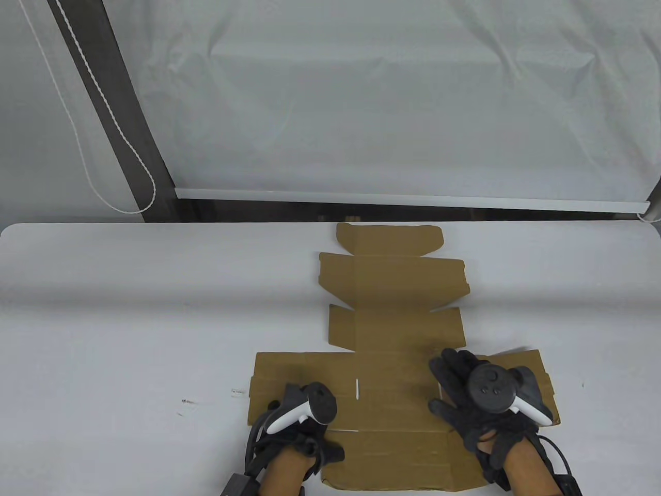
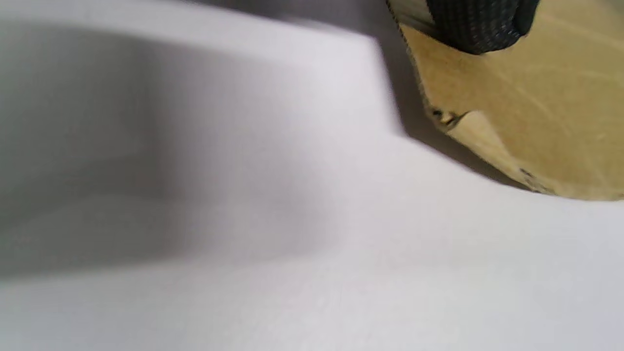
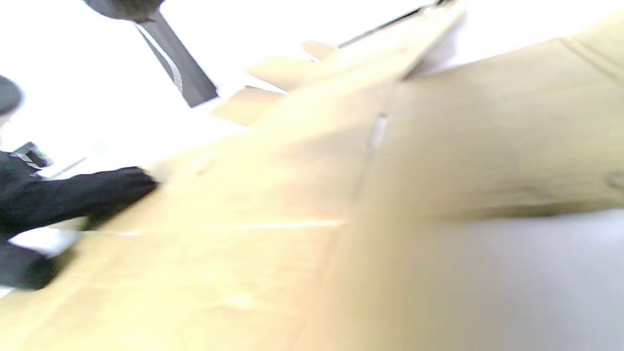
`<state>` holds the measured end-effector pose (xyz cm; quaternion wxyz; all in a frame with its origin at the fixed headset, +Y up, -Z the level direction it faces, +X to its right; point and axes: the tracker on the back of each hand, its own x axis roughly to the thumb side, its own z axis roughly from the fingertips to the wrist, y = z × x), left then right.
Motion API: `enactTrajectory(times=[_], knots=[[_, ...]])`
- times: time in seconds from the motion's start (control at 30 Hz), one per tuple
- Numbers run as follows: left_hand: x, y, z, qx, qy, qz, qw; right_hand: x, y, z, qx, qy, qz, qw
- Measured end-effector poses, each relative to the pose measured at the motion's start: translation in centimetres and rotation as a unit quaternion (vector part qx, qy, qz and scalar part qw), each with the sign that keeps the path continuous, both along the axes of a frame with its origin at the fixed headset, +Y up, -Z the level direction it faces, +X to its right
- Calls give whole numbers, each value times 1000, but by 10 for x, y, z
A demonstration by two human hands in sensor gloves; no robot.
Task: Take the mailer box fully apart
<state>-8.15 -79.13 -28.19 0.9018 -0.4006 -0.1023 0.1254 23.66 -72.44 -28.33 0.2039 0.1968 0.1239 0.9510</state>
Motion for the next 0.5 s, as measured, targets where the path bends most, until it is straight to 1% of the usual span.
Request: enactTrajectory(times=[0.03, 0.1, 0.17, 0.2, 0.23, 0.27, 0.33, 0.4, 0.47, 0.5], knots=[[-1, 2, 0, 6, 3, 10, 1000, -1, 3, 8, 12, 9, -7, 1000], [-6, 8, -2, 30, 21, 33, 999, -2, 9, 22, 60, 27, -20, 998], [-12, 13, -2, 54, 42, 52, 996, 1, 15, 25, 81, 27, -32, 996], [-15, 16, -2, 65, 54, 60, 995, 4, 19, 24, 93, 21, -52, 994], [-18, 20, -2, 84, 67, 66, 992, 7, 23, 23, 121, 8, -74, 990], [-23, 26, -3, 116, 84, 78, 987, 11, 26, 22, 154, -1, -95, 984], [-28, 38, -4, 169, 99, 118, 974, 15, 27, 22, 188, -4, -96, 977], [-32, 49, -3, 224, 103, 152, 957, 17, 26, 21, 204, -2, -72, 976], [-35, 62, 1, 295, 93, 188, 932, 17, 24, 19, 223, 3, -51, 973], [-35, 65, 2, 314, 87, 196, 925, 16, 25, 19, 227, 2, -50, 973]])
